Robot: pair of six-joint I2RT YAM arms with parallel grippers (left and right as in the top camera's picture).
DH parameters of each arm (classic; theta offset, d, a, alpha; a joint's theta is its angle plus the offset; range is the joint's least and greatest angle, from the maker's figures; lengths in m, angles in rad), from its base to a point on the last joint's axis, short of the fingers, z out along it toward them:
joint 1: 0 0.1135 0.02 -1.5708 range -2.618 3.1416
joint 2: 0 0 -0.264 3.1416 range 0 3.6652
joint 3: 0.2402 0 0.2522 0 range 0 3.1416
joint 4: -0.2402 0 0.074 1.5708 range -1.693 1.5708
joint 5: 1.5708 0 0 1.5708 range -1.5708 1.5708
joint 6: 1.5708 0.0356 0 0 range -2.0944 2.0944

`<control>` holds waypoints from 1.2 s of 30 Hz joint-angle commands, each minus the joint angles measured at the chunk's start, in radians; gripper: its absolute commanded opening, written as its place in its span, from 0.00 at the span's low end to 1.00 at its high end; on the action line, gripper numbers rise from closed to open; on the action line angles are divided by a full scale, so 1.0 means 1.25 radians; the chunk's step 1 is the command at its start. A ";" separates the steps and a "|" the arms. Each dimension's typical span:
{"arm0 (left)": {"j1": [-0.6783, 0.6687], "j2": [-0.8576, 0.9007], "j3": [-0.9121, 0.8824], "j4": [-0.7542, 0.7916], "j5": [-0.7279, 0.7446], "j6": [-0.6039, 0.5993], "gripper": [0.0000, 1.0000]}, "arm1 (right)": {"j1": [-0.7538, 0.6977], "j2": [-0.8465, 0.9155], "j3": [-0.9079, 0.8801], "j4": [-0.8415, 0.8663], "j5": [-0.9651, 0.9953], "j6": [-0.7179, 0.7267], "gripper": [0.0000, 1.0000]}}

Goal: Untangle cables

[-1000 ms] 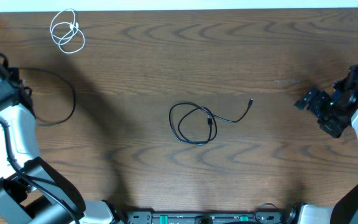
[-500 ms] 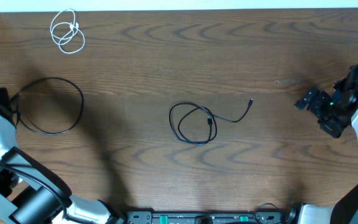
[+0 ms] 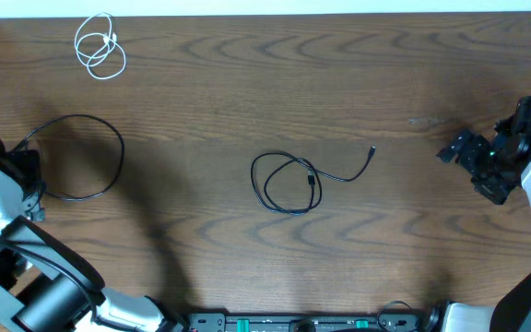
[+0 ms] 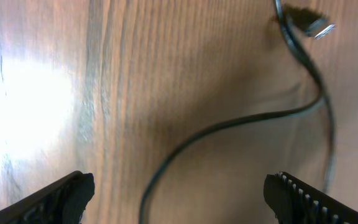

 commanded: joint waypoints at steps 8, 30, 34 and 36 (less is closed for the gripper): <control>0.003 0.117 -0.005 0.027 0.044 0.164 0.60 | -0.003 -0.009 0.004 0.000 0.006 -0.011 0.99; 0.003 0.117 -0.005 0.198 0.328 -0.004 0.51 | -0.003 -0.009 0.004 0.000 0.006 -0.011 0.99; 0.002 0.097 0.014 0.201 0.352 0.070 0.64 | -0.003 -0.009 0.004 0.000 0.006 -0.011 0.99; 0.002 0.067 0.018 0.202 0.355 0.071 0.64 | -0.003 -0.009 0.004 0.000 0.006 -0.011 0.99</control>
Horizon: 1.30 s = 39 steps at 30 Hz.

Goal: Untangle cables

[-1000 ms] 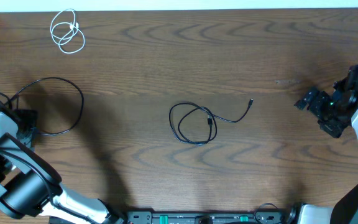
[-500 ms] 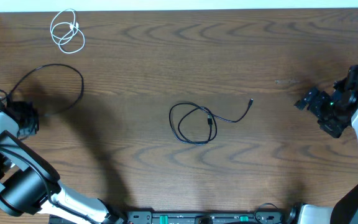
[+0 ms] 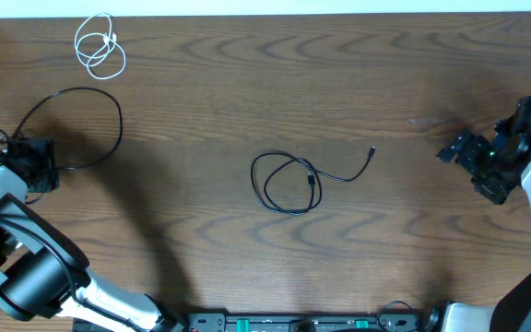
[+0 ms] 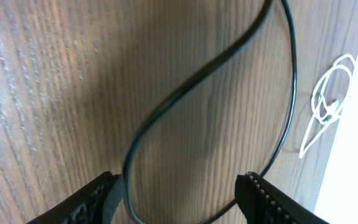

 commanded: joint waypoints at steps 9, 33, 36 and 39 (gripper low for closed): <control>-0.090 -0.226 0.018 0.016 0.012 0.158 0.73 | -0.003 -0.009 0.004 0.000 0.006 -0.011 0.99; -0.844 -0.204 -0.024 -0.287 -0.004 0.456 0.91 | -0.003 -0.009 0.004 0.000 0.006 -0.011 0.99; -0.890 -0.204 -0.044 -0.286 -0.085 0.456 0.91 | -0.003 -0.009 0.004 0.000 0.006 -0.011 0.99; -0.930 -0.204 -0.071 -0.277 -0.125 0.456 0.91 | -0.003 -0.009 0.004 0.000 0.006 -0.011 0.99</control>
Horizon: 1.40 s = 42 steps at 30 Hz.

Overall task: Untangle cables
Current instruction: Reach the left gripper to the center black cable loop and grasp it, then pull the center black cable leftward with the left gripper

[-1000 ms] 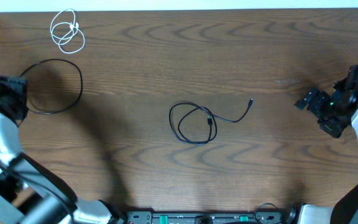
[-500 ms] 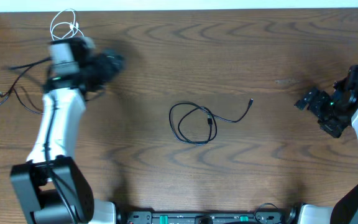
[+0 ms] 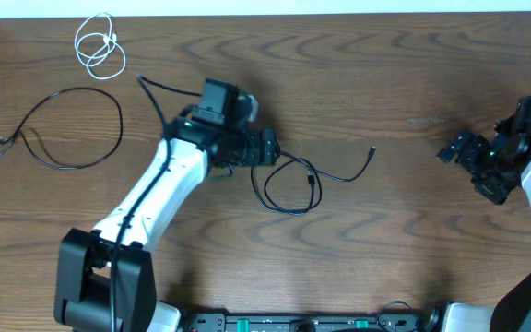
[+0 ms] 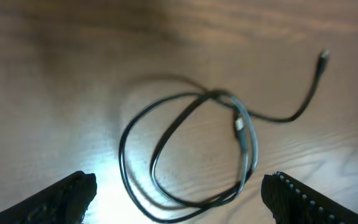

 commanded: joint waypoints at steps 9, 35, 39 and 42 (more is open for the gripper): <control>-0.052 0.011 -0.089 0.040 -0.156 0.023 0.81 | -0.003 -0.009 0.004 0.000 0.007 -0.011 0.99; -0.072 0.088 -0.082 0.072 -0.154 0.023 0.08 | -0.003 -0.009 0.004 0.000 0.007 -0.011 0.99; -0.067 0.075 -0.078 0.067 -0.156 0.015 0.08 | -0.003 -0.009 0.004 0.000 0.007 -0.011 0.99; -0.042 0.021 -0.067 0.056 -0.156 -0.009 0.07 | -0.003 -0.009 0.004 0.000 0.007 -0.011 0.99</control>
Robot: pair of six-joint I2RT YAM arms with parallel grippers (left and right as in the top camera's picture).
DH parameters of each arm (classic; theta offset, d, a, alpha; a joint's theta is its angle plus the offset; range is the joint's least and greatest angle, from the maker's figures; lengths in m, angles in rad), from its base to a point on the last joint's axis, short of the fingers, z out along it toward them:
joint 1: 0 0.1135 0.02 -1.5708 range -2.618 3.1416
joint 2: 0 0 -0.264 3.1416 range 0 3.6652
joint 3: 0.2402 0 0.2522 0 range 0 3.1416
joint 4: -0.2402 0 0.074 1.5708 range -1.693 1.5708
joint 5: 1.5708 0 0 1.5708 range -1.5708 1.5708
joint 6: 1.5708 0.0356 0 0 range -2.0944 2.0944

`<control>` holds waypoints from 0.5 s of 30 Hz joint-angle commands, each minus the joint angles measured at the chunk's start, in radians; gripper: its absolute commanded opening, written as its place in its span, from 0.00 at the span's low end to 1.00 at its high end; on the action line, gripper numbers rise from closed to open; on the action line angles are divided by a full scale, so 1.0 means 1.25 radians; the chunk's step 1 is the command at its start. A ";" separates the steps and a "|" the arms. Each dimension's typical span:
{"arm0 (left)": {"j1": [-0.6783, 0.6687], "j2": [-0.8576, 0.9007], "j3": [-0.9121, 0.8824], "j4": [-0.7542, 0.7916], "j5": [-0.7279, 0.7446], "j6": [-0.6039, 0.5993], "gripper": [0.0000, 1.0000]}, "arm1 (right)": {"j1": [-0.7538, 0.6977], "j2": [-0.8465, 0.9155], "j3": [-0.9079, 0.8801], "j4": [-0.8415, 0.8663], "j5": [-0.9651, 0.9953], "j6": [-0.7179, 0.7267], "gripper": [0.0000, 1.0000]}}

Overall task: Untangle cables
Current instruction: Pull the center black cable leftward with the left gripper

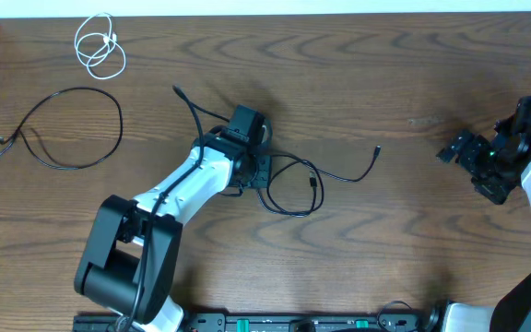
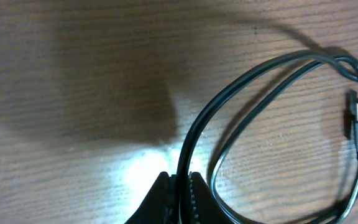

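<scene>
A black cable (image 1: 313, 184) lies coiled in a double loop at the middle of the table, its free end (image 1: 379, 148) pointing right. My left gripper (image 1: 259, 172) sits at the loop's left side. In the left wrist view its fingertips (image 2: 180, 180) are shut on one strand of that cable (image 2: 272, 68), and the metal plug (image 2: 356, 118) shows at the right. My right gripper (image 1: 452, 149) hovers at the far right edge, away from every cable; its jaws are too small to read.
A second black cable (image 1: 121, 129) lies spread in an open curve at the left. A small white cable (image 1: 113, 40) is coiled at the back left. The left arm (image 1: 187, 184) stretches diagonally from the front left.
My left gripper was open above the coiled cable; now it is down at the coil's left side and shut on a strand. The cable's free end has shifted slightly right.
My left gripper was first open at the table's far left over the other black cable. It then stood there with narrower jaws around that cable. Later that cable lay spread out at the left while the gripper hung open over the middle coil, which it now grips.
</scene>
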 commanded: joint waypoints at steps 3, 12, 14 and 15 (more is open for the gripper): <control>0.055 -0.132 0.023 -0.007 -0.011 -0.018 0.07 | -0.003 -0.009 0.004 0.000 0.007 -0.011 0.99; 0.284 -0.456 0.023 -0.017 -0.011 -0.024 0.07 | -0.003 -0.009 0.004 0.000 0.007 -0.011 0.99; 0.354 -0.532 0.023 -0.016 -0.011 -0.024 0.08 | -0.003 -0.009 0.004 0.000 0.007 -0.011 0.99; 0.385 -0.562 0.023 -0.013 -0.011 -0.024 0.07 | -0.003 -0.009 0.004 0.000 0.007 -0.011 0.99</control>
